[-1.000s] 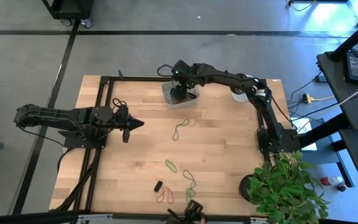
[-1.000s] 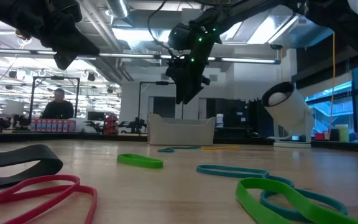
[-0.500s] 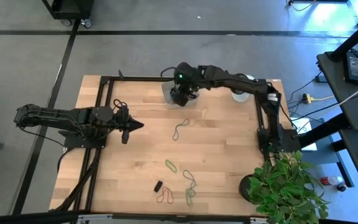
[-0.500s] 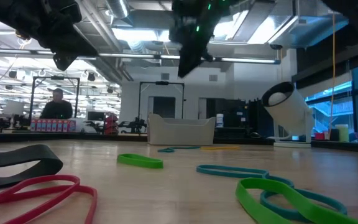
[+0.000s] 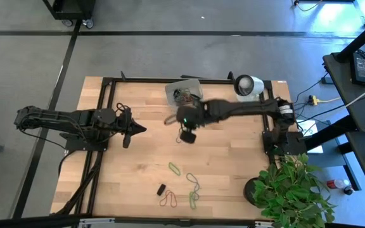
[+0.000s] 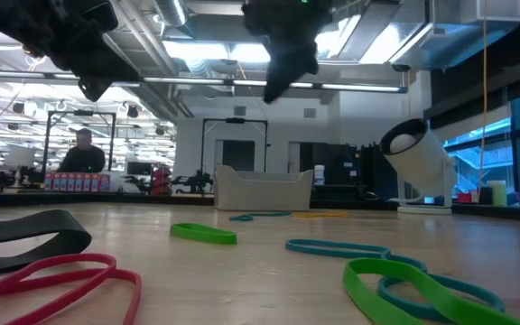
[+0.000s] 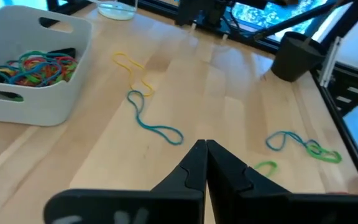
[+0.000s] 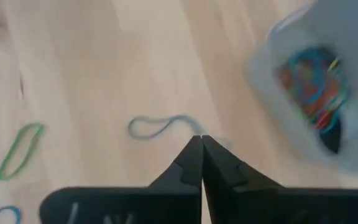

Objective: Pick and place rubber bands into bin
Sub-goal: Put the black rubber band into the gray bin

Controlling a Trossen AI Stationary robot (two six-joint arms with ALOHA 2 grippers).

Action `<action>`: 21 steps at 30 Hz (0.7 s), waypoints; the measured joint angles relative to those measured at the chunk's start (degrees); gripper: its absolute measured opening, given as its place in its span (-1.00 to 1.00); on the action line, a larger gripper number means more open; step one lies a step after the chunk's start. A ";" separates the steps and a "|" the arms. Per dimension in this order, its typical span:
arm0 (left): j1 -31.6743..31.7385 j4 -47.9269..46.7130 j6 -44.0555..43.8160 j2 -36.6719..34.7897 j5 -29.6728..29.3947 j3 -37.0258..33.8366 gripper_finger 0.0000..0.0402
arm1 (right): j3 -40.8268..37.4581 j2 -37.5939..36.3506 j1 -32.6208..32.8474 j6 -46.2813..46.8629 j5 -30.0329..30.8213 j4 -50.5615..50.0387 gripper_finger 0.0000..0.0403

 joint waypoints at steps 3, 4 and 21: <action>-0.83 -0.16 -0.99 0.58 1.95 0.16 -0.99 | -9.82 -4.11 2.97 4.25 0.35 4.71 -0.99; -1.39 -0.39 -1.59 1.05 2.61 0.48 -0.99 | -13.27 -5.65 3.97 5.63 0.30 6.73 -0.99; -23.11 -20.44 -19.88 40.60 -12.57 27.56 -0.99 | -63.45 -38.43 18.13 24.76 0.29 30.13 -0.99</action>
